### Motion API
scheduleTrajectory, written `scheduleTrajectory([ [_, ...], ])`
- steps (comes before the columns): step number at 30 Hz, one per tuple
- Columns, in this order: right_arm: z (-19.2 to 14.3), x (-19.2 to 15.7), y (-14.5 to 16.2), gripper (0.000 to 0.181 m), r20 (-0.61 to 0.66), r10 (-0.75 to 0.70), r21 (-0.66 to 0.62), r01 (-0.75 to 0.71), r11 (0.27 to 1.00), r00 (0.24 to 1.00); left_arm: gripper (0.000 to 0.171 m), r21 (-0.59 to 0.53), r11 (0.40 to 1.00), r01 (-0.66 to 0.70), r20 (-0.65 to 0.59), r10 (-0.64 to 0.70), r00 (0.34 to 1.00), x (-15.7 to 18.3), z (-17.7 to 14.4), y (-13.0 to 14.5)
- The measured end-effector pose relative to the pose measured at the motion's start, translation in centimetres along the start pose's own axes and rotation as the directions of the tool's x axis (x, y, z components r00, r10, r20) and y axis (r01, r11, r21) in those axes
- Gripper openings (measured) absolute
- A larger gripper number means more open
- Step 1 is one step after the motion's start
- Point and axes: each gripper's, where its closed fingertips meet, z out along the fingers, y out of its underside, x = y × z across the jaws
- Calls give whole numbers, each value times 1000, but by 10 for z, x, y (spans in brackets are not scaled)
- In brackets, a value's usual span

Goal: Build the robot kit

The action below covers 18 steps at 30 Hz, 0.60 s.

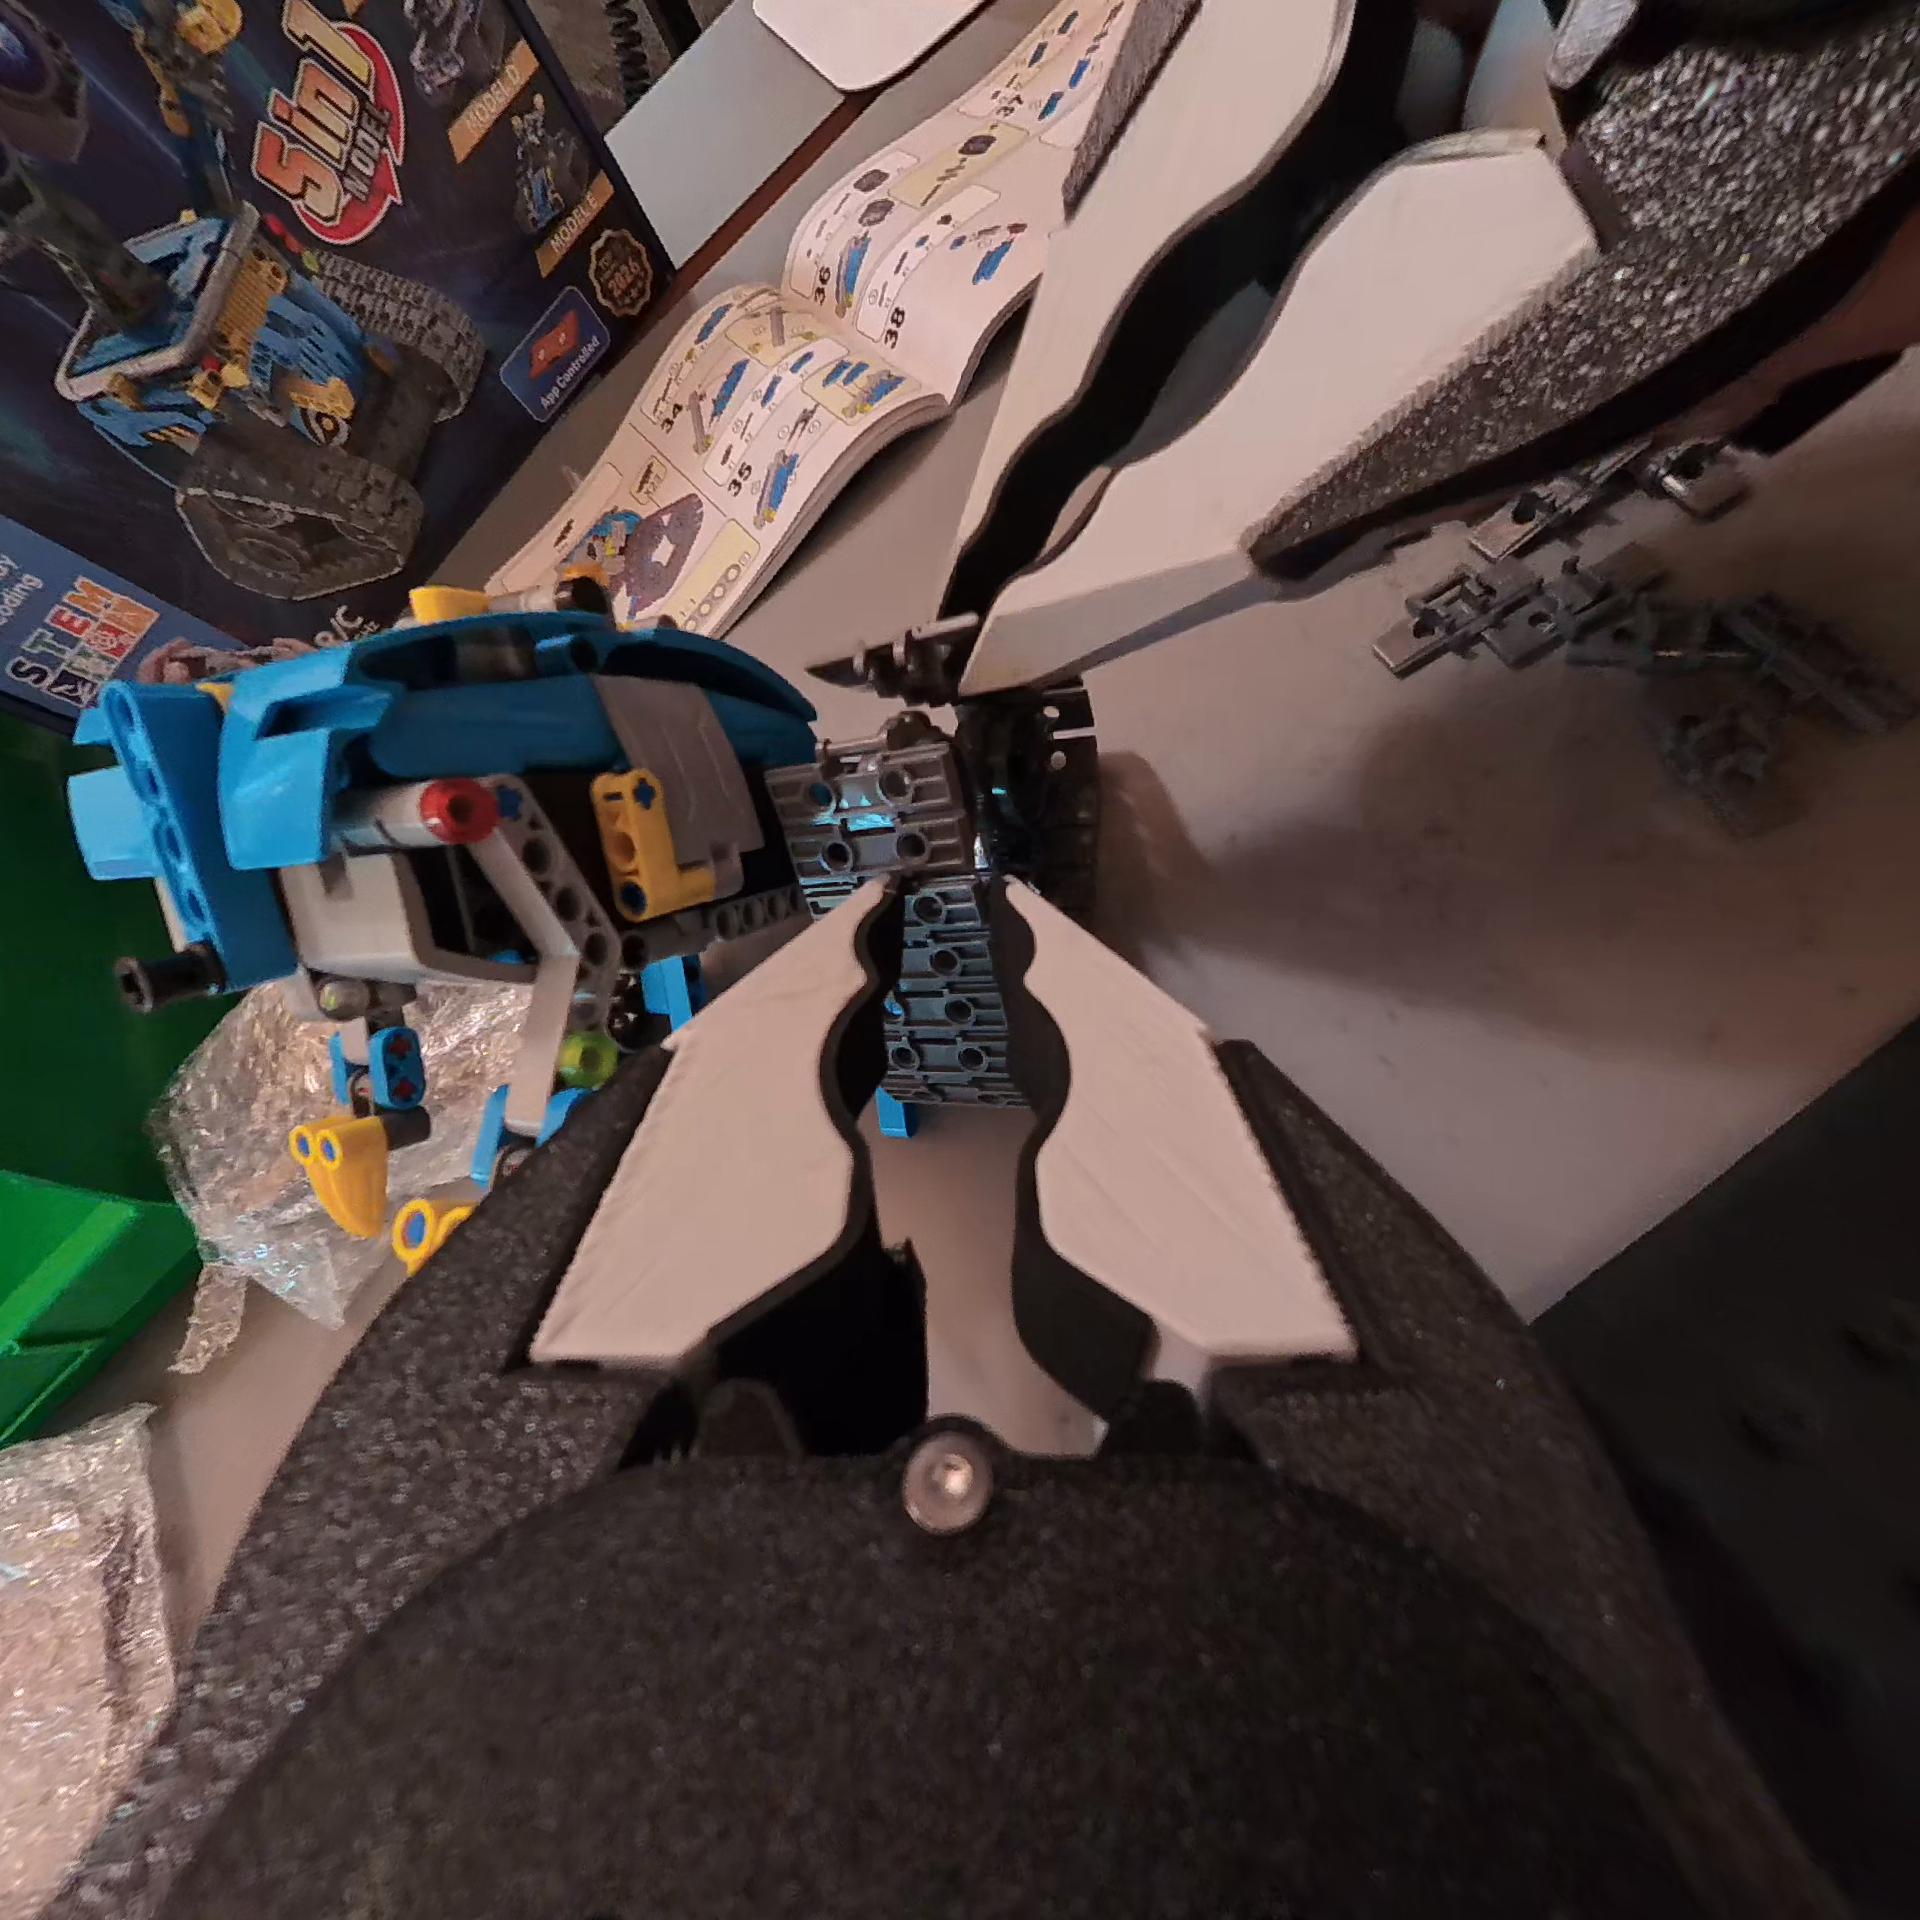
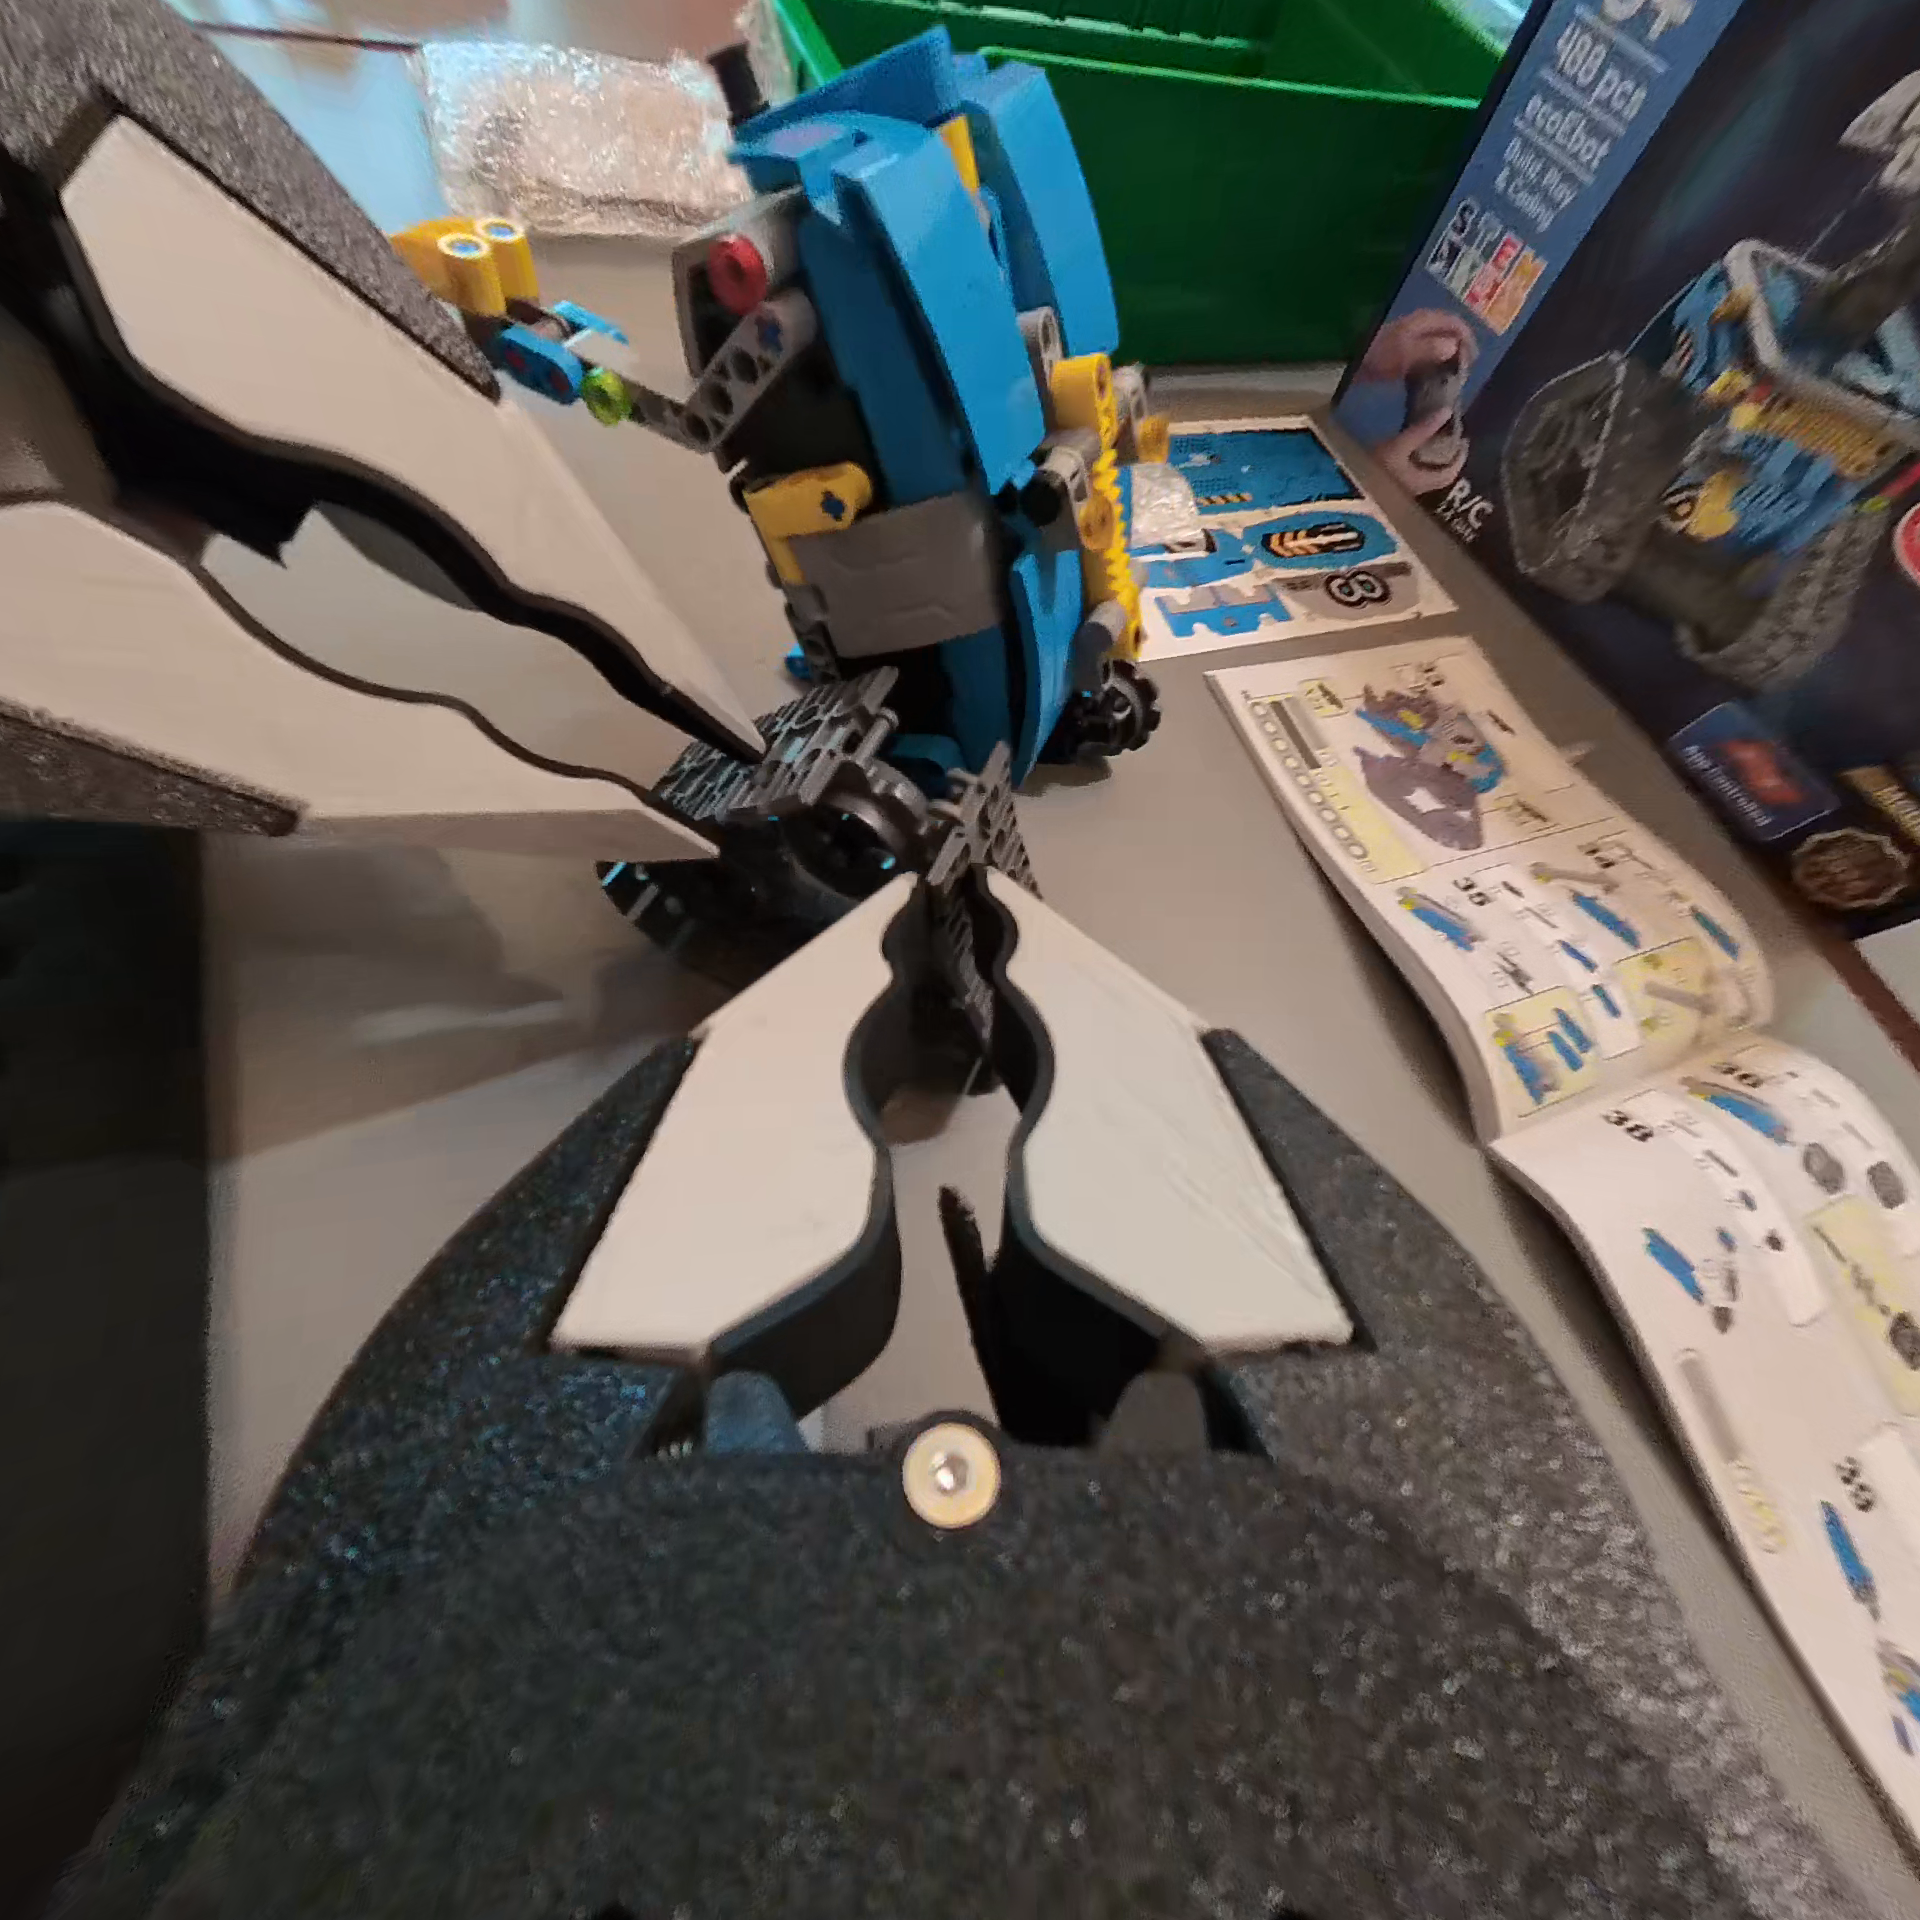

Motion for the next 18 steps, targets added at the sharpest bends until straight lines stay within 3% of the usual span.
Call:
scheduleTrajectory([
  [4, 2, -3, -1, 8, 15, 52, -15, -52, 999, 999, 15, 29, 999, 39, 8, -39, 999, -1, 0, 1],
  [12, 4, -7, -4, 8, -23, -14, -24, 14, 1000, 1000, 16, 81, 994, 73, 53, -78, 996, -2, -2, 3],
  [18, 2, -5, -8, 7, -4, 56, 3, -56, 998, 998, 21, 107, 988, 113, 27, -116, 993, -2, -6, 6],
])
